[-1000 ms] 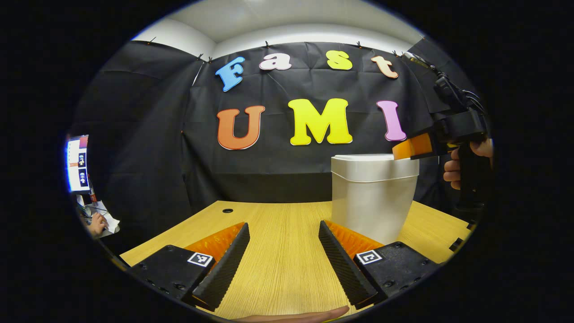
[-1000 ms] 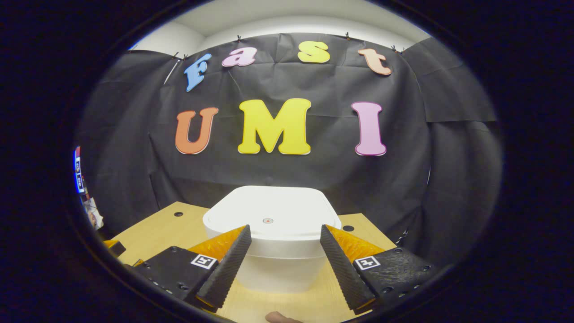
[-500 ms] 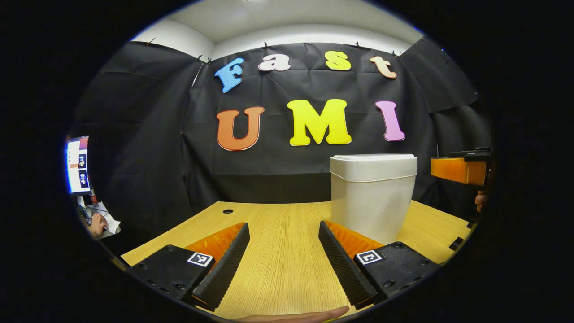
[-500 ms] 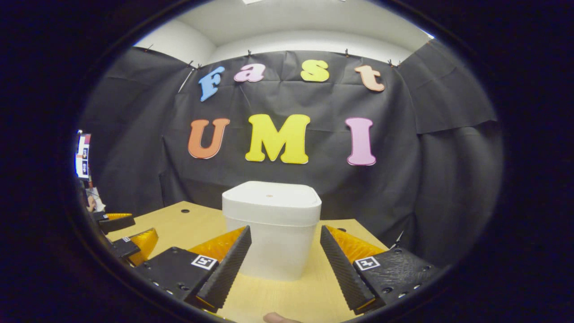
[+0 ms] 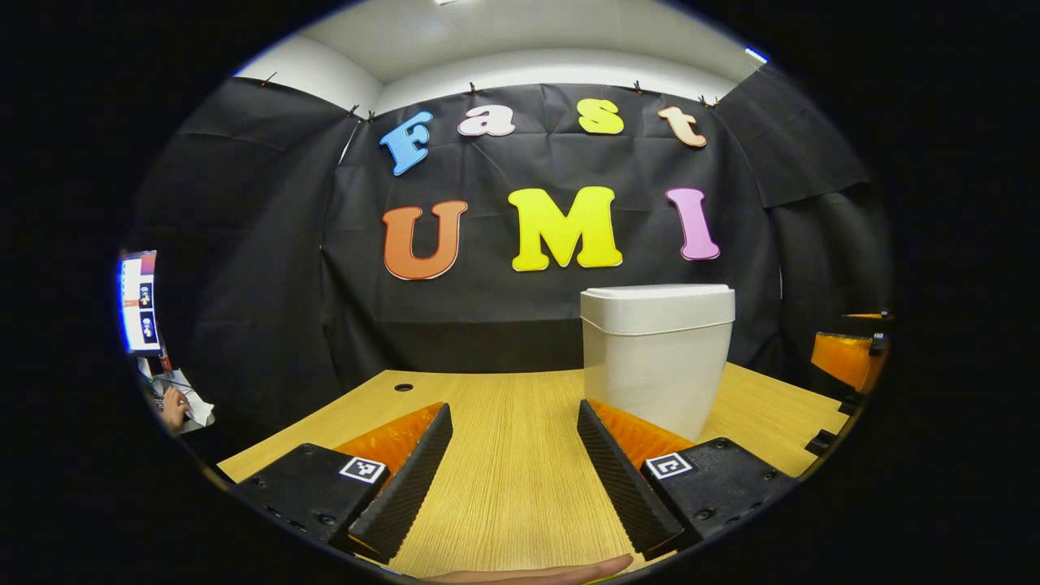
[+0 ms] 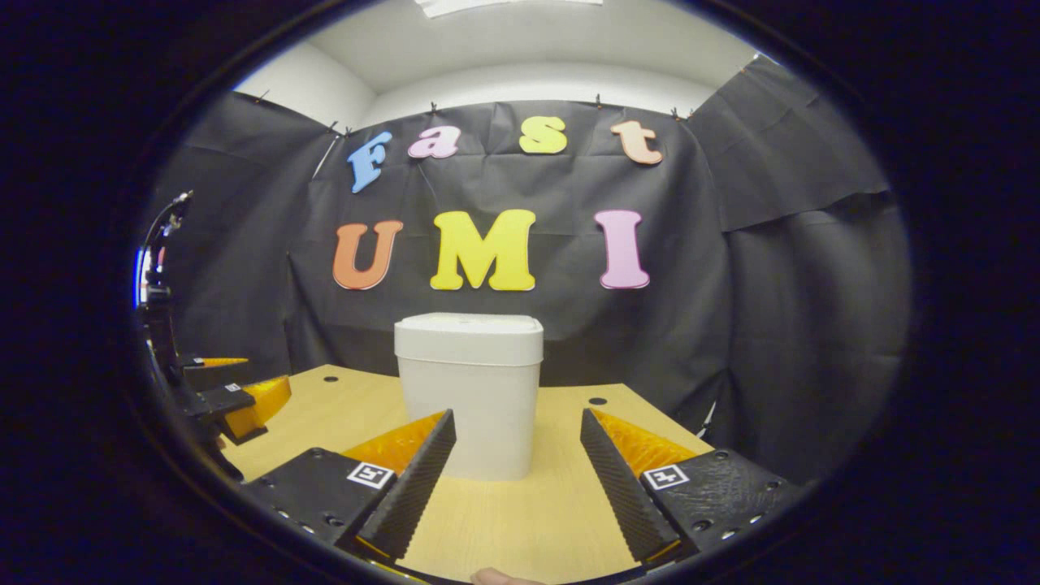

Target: Press the lid of the desktop garbage bin to open it, pick up the crumpled paper on the desktop and throw it into the bin, then pick up the pop can on the desktop and drop it into the bin, and finally close the garbage bin lid.

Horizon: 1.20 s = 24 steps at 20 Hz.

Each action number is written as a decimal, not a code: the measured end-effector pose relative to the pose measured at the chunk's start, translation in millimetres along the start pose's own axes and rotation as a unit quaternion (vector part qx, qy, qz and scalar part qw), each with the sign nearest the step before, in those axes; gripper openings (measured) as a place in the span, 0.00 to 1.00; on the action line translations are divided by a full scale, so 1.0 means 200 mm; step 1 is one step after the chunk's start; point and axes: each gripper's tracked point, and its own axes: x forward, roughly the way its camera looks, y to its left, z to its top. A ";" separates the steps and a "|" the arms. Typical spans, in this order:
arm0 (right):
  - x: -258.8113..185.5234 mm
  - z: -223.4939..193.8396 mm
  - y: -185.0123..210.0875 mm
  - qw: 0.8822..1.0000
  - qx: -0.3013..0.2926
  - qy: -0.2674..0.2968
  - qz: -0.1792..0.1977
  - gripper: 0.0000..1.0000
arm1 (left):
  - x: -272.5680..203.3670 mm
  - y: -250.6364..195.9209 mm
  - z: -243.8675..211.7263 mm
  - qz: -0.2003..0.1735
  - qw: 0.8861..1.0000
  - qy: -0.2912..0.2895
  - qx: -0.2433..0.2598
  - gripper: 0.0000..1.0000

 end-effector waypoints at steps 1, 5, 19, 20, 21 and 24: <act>0.00 -0.01 -0.03 1.000 -0.010 -0.005 -0.009 0.95 | -0.01 -0.01 0.01 0.000 1.000 -0.002 0.002 1.00; -0.02 -0.02 -0.03 1.000 -0.014 -0.017 -0.010 0.95 | -0.03 -0.05 0.01 -0.006 1.000 -0.006 0.008 1.00; -0.01 -0.10 0.09 0.999 -0.039 0.001 0.013 0.95 | -0.01 -0.02 0.03 0.005 1.000 -0.014 0.002 1.00; -0.01 -0.11 0.09 0.999 -0.038 0.005 0.014 0.95 | -0.01 -0.02 0.02 0.003 1.000 -0.015 0.003 1.00; -0.01 -0.12 0.09 0.999 -0.036 0.007 0.013 0.95 | -0.01 -0.03 0.02 -0.001 1.000 -0.013 0.002 1.00; -0.02 -0.13 0.09 0.999 -0.028 0.012 0.016 0.98 | -0.01 -0.06 0.01 -0.015 1.000 -0.007 -0.007 1.00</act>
